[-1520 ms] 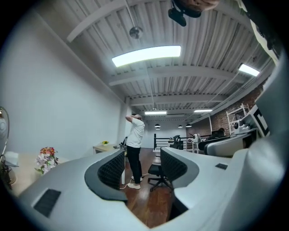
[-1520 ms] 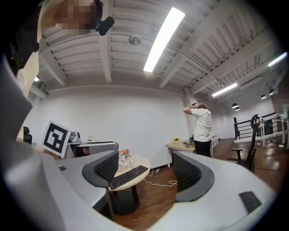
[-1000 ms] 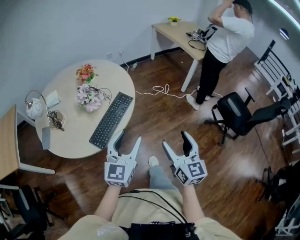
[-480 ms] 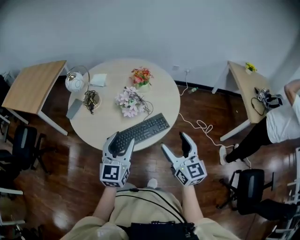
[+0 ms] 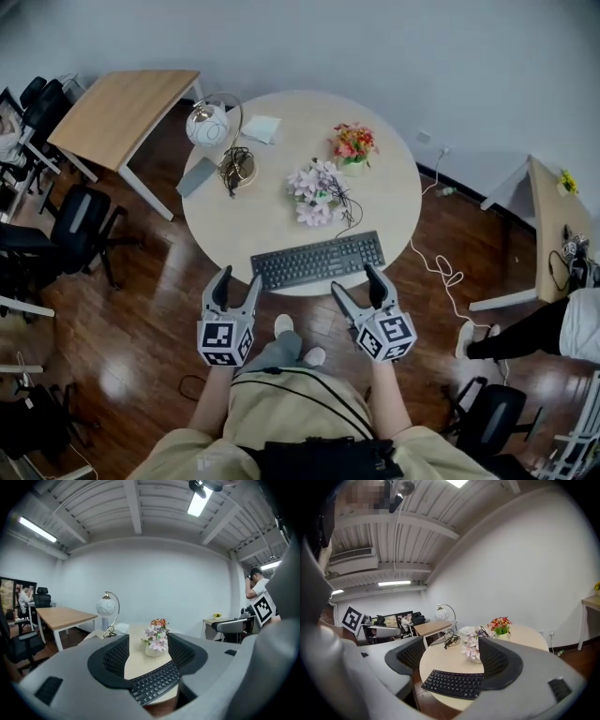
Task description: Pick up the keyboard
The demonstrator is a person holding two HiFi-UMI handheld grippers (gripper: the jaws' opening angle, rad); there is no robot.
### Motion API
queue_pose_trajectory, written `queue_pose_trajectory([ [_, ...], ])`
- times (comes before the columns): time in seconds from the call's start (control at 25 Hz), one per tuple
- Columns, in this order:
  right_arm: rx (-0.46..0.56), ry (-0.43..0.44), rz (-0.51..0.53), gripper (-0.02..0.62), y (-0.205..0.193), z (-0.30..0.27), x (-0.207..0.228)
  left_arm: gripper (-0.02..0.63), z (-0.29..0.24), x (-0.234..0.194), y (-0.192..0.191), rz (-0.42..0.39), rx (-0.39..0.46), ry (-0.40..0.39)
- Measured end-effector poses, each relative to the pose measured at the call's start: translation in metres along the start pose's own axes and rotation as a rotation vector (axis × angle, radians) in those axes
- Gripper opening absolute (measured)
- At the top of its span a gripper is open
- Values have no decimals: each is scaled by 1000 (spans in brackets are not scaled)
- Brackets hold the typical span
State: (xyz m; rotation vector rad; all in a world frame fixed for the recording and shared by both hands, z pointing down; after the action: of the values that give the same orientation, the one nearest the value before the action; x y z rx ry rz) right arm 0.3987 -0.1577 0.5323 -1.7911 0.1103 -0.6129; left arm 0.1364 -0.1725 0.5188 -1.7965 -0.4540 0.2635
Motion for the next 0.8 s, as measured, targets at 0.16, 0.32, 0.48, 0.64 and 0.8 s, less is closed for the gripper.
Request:
queue_pose_trajectory([
  [0.16,-90,2,-18,384,-26,-30,21,268,-33,-19,-50,59,-112,-9],
  [0.32,-214,-46,-97,374,-59,-44,64,268,-67,-32,-117,202,-310,-72],
  [0.48,-312,-94,-258,373,-90,-49,122,270,-85,-47,-177,415,-483,-148],
  [0.64,-460,-53,-346,364,-109,-53,182,290,-101,-53,-205,551,-525,-210],
  [0.8,-551,-74,-331,341,-116,-70,246,288,-124,-46,-218,595,-575,-289],
])
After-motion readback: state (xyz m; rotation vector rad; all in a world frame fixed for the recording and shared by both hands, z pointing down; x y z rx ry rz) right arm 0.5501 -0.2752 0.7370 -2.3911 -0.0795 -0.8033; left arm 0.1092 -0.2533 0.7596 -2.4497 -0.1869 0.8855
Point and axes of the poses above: the fingertips, and each gripper's own axes: z backward along the fingers, x to its right, y out of its top, the point moved 3 cm from there along z, backward along the fingers, and after that the axes turned 7 degrees about -z, right-handed, at the moved point
